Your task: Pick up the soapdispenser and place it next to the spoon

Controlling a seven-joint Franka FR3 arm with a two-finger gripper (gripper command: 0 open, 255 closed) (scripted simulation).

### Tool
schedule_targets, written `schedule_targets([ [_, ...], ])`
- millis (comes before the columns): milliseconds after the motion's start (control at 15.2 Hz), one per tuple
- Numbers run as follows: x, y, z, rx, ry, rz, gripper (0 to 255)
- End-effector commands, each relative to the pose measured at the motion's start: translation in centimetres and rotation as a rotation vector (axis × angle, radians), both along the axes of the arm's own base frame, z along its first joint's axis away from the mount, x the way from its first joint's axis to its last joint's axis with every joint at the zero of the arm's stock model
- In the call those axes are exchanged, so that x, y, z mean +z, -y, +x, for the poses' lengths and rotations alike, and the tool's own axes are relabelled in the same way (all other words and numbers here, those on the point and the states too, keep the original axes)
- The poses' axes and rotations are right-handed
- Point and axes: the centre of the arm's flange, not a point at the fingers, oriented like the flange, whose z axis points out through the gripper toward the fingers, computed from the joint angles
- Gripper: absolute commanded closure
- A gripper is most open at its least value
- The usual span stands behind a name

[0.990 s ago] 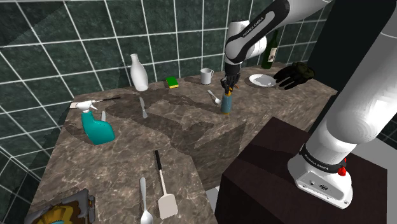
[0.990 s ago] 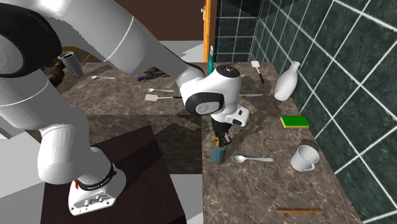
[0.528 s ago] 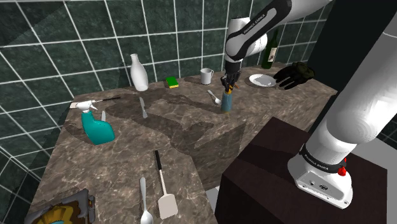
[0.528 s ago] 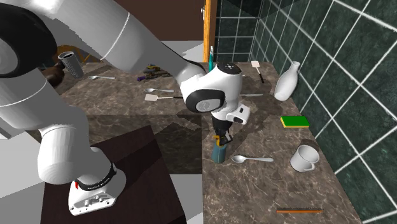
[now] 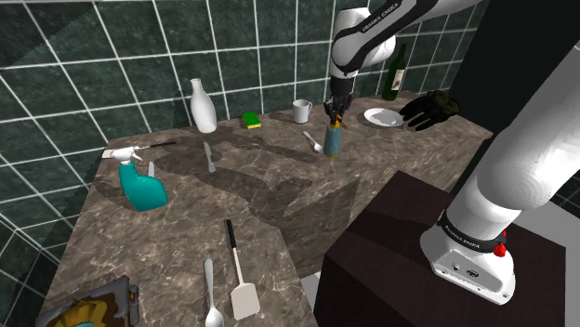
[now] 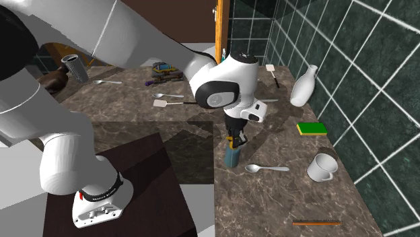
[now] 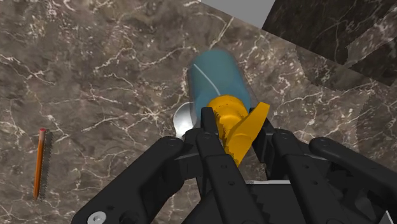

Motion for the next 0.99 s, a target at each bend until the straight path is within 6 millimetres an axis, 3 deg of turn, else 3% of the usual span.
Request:
schedule_targets([
  [0,1.1,0.0,0.0,0.000,0.000,0.000,255],
  [924,8.5,0.0,0.0,0.000,0.000,0.000,255],
])
